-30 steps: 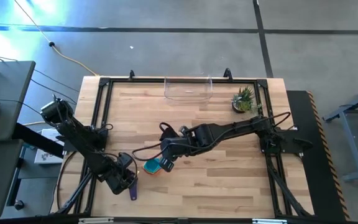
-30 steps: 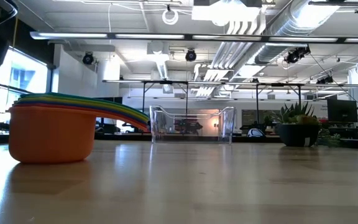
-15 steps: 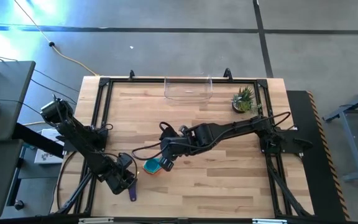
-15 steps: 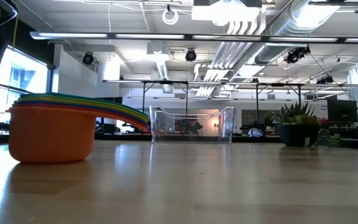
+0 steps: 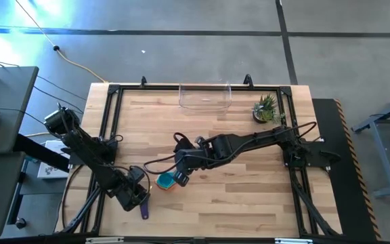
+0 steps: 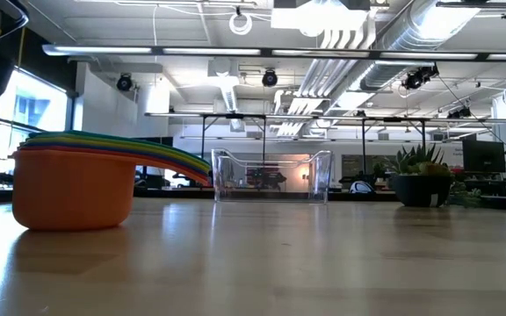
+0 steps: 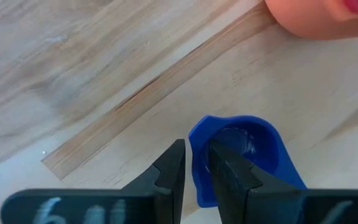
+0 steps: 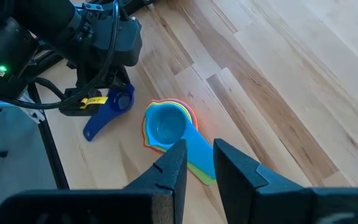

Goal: Nest measuring cups in basket
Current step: Stack the dark blue measuring cup on top of the light blue measuring cup

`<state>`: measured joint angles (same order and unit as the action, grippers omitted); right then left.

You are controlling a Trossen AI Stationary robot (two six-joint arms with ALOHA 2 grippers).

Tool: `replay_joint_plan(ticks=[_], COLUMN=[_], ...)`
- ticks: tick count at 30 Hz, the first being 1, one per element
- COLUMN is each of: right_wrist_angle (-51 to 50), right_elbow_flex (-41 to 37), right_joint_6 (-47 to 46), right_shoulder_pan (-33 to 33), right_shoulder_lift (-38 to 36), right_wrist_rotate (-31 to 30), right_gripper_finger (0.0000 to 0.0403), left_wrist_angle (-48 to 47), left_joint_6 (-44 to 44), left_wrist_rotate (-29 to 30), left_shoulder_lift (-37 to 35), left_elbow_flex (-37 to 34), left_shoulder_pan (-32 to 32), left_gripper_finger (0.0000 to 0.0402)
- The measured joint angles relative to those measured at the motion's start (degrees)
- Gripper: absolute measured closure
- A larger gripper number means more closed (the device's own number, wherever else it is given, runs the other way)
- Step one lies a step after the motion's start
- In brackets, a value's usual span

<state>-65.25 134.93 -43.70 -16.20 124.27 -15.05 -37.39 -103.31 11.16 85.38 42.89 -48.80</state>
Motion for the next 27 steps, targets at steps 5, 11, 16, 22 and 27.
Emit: replay_joint_plan(ticks=[5,11,16,22,27], right_wrist_angle=[0.00,0.00,0.00,0.00,0.00], right_elbow_flex=[0.00,0.00,0.00,0.00,0.00], right_joint_6=[-0.33,-1.33,-1.46,-1.49,-1.54], right_shoulder_pan=[-0.26,-0.42,-0.42,-0.42,-0.42], right_shoulder_lift=[0.00,0.00,0.00,0.00,0.00], right_wrist_rotate=[-0.22,-0.22,-0.22,-0.24,-0.22], right_gripper_finger=[0.0331,0.0331,0.0331,0.0331,0.0331], left_wrist_angle=[0.02,3.33,6.19,11.41,11.67], left_joint_6=[0.07,2.35,3.91,6.14,6.95], left_wrist_rotate=[0.02,0.07,0.02,-0.07,-0.07], left_shoulder_lift=[0.00,0.00,0.00,0.00,0.00], left_elbow_flex=[0.00,-0.01,0.00,0.00,0.00], left_shoulder_pan=[0.07,0.07,0.07,0.07,0.07], left_gripper_finger=[0.0342,0.0360,0.0366,0.0367,0.0367])
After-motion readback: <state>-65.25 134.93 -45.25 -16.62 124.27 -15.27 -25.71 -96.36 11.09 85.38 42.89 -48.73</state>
